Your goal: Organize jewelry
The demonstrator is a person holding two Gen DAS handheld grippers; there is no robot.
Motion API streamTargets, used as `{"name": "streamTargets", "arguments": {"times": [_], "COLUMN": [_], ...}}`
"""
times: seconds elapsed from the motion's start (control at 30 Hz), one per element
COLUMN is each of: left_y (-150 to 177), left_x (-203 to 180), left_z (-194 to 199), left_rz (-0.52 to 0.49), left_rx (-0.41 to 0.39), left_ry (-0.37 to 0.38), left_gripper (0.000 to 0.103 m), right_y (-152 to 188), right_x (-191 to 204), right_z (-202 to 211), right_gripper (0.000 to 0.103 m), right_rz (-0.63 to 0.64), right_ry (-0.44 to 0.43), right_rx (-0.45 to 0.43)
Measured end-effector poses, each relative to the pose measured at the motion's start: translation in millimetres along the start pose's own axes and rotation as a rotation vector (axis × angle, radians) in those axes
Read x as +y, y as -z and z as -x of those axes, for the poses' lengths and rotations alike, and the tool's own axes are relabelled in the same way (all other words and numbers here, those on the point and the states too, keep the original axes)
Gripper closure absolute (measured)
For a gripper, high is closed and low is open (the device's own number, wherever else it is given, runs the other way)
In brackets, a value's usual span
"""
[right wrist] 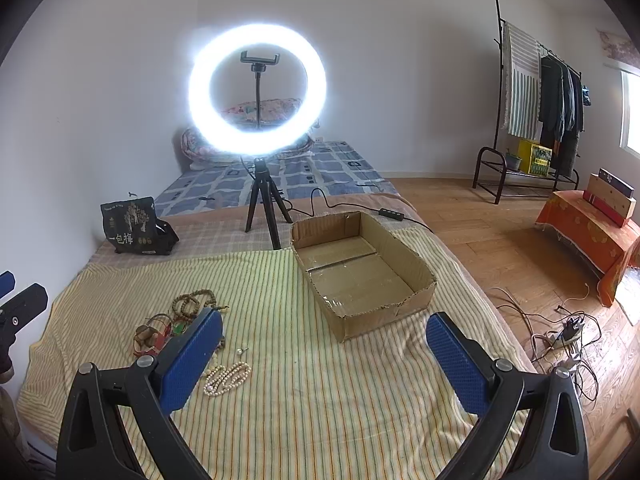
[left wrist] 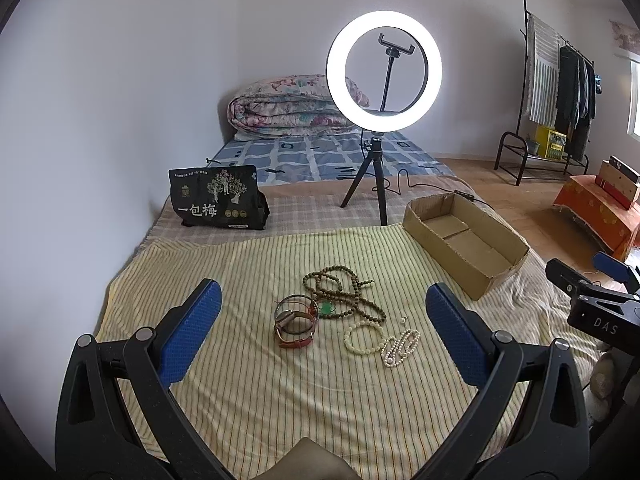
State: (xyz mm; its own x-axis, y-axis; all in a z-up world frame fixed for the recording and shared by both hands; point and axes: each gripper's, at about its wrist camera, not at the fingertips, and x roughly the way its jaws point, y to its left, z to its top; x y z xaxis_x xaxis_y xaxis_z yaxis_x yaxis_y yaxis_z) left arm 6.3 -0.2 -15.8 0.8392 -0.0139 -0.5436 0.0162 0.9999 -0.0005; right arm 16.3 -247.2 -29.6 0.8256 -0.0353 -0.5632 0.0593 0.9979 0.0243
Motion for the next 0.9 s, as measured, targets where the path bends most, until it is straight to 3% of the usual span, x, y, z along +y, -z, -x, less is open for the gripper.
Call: {"name": "streamTargets", "arguments": {"times": [0.27,0.5,0.67,0.9], "left_y": [-8.8,-22.2,-24.4,-18.0], "left_x": [23.3,58.3,76.9,83.7], "left_z": [-11.0,-25.3,-42.2,-67.5], "left_rz": [0.022,0.019,0.049,0.050], "left_rx": [0.045,0.073,0.117,0.179], "left_ry": [-0.012,-0.082,-0.082,-0.009], "left_gripper": [0.000,0.000,0.000,0.000], "right_y": [-1.3,-9.9,-23.2,-32.2], "right_x": [-3.6,-0.4,3.0,16.0], "right_z": [-8.0,-21.3,-37.9,-63.0], "right_gripper": [0.000,0.001,0.005,0.012], "right_rz": [0.013,0.095,0.086,0.076], "right_ry": [0.021,0.024,-0.053,-0.147], "right_rx": [0.022,0.016,0.037,0.069]}}
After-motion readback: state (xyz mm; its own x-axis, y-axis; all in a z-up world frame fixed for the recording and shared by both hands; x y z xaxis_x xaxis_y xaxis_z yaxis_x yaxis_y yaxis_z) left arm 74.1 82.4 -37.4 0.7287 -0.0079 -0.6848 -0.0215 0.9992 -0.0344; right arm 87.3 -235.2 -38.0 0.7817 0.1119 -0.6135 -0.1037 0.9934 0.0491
